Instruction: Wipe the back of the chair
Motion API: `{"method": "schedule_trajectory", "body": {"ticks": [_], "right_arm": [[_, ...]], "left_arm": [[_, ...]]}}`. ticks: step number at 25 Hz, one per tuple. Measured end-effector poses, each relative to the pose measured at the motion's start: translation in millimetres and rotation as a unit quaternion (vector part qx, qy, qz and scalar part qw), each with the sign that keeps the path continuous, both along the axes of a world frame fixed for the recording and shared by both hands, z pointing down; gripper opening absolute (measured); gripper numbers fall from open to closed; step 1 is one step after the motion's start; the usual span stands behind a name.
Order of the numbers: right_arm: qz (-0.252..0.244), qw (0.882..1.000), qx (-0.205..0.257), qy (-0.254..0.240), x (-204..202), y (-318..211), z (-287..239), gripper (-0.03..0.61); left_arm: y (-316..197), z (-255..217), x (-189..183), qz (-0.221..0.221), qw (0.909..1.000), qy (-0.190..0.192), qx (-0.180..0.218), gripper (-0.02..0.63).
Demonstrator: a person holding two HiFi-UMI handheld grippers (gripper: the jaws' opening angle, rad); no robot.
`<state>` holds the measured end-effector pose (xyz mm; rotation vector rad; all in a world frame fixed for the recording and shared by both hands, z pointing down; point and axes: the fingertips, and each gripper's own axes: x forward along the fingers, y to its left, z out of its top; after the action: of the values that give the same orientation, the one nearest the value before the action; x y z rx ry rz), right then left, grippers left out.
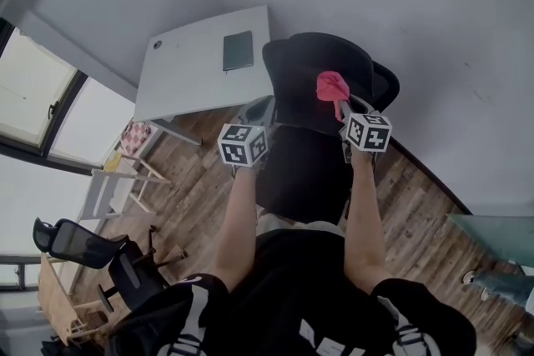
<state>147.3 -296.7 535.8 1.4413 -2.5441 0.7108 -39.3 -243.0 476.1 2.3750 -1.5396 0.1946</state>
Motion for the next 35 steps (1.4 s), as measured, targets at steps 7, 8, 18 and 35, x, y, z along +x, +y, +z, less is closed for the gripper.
{"method": "schedule_trajectory", "body": {"ticks": [7, 8, 18, 35], "right_arm": [[-0.005, 1.0, 0.006, -0.004, 4, -22, -2, 0.069], [-0.006, 1.0, 0.008, -0.005, 2, -24, -2, 0.069], [-0.006, 1.0, 0.026, 0.009, -31, -56, -18, 0.069], [-0.013, 0.999, -0.003, 0.043, -160, -94, 13, 0.069]], "left_arm": [[-28, 4, 21, 0.015, 0.9998, -0.009, -0.006, 0.025], [-32, 6, 23, 0.02, 0.9997, -0.01, -0.008, 0.025], [-76, 11, 23, 0.063, 0.998, 0.002, -0.007, 0.025], [-125, 24, -92, 0.065, 0.9973, 0.027, -0.019, 0.025]]}}
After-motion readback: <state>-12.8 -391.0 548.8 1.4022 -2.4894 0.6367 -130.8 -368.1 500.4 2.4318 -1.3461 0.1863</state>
